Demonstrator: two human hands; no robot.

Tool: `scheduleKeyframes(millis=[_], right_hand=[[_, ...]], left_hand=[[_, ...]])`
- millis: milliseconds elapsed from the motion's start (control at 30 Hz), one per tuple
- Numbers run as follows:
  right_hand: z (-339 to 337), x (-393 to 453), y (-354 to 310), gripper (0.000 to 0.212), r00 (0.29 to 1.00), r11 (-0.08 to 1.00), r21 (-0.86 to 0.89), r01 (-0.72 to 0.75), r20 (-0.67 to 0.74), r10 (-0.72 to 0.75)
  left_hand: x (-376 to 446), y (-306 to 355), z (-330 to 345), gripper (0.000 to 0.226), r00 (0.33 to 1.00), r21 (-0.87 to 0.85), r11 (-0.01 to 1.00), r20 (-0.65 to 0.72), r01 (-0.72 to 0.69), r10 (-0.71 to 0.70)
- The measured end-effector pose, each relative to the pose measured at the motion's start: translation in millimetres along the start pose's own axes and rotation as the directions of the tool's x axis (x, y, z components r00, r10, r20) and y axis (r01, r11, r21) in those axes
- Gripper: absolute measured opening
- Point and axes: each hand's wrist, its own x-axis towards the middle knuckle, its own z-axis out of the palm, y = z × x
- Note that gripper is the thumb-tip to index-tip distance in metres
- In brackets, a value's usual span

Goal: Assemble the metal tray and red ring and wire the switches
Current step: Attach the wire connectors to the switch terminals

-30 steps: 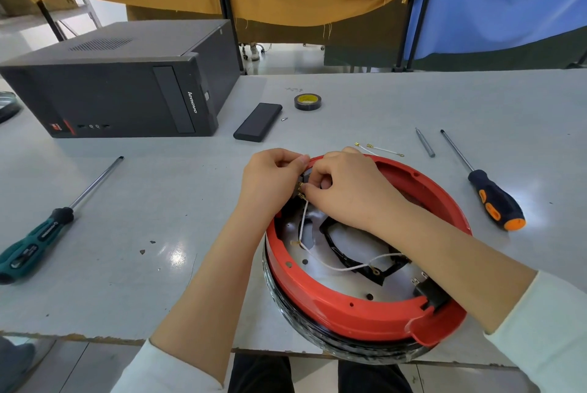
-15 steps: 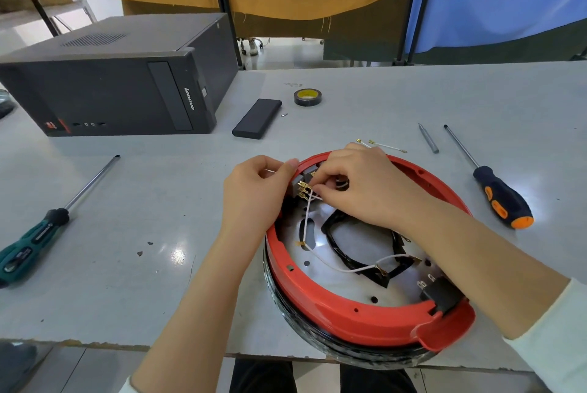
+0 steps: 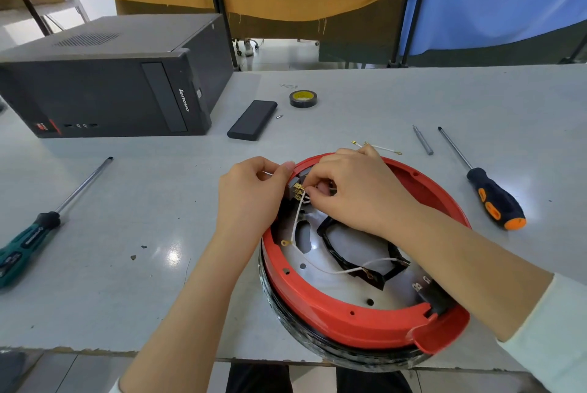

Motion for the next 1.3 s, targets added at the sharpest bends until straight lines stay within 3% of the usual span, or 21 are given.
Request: scheduleKeyframes(millis=[167, 300, 567, 733, 933, 1067, 1133, 1233, 1300], right_hand=[[-5.1, 2.6, 5.6, 0.006, 0.998, 0.993, 0.117, -0.017, 0.064, 0.009], [-19.1, 3.6, 12.0, 0.005, 0.979, 0.895, 0.397, -0.202, 0.08, 0.185], [-63.0, -31.5, 49.6, 0.011, 0.94, 0.907, 0.249, -0.339, 0.12, 0.318], [-48.4, -52.3, 55.2, 0.027, 0.956, 0.942, 0.163, -0.293, 0.018, 0.294], [-33.1, -46.1, 62.3, 0.041, 0.979, 0.979, 0.061, -0.193, -0.05, 0.196], [-34.0, -34.6, 74.8, 0.043, 0.986, 0.983, 0.085, -0.164, 0.037, 0.161], [-35.7, -25.7, 80.8, 0.041, 0.99, 0.986, 0.109, -0.124, 0.08, 0.116], [-37.1, -10.9, 83.3, 0.036, 0.994, 0.984, 0.171, -0.055, 0.098, 0.039], [-37.0, -2.5, 81.0, 0.034, 0.994, 0.975, 0.222, -0.026, 0.107, 0.002]], left_hand=[[-2.7, 1.1, 0.2, 0.025, 1.0, -0.053, 0.998, 0.01, 0.027, -0.026], [-4.5, 3.8, -1.6, 0.026, 0.999, -0.059, 0.998, 0.017, 0.029, -0.028], [-5.7, 7.5, -1.6, 0.019, 1.0, 0.018, 1.0, 0.023, -0.011, 0.011], [-3.5, 11.4, -4.2, 0.015, 0.99, 0.076, 0.996, 0.137, -0.052, 0.041], [-0.5, 14.6, -14.6, 0.021, 0.974, 0.276, 0.957, 0.223, -0.094, 0.031], [12.2, 20.9, -35.7, 0.029, 0.905, 0.393, 0.911, 0.422, -0.122, -0.061], [21.6, 27.5, -35.5, 0.042, 0.879, 0.45, 0.862, 0.476, -0.232, -0.012], [37.8, 41.4, -15.5, 0.053, 0.83, 0.358, 0.848, 0.537, -0.39, 0.155], [44.6, 51.0, 0.4, 0.05, 0.769, 0.244, 0.894, 0.621, -0.375, 0.153]])
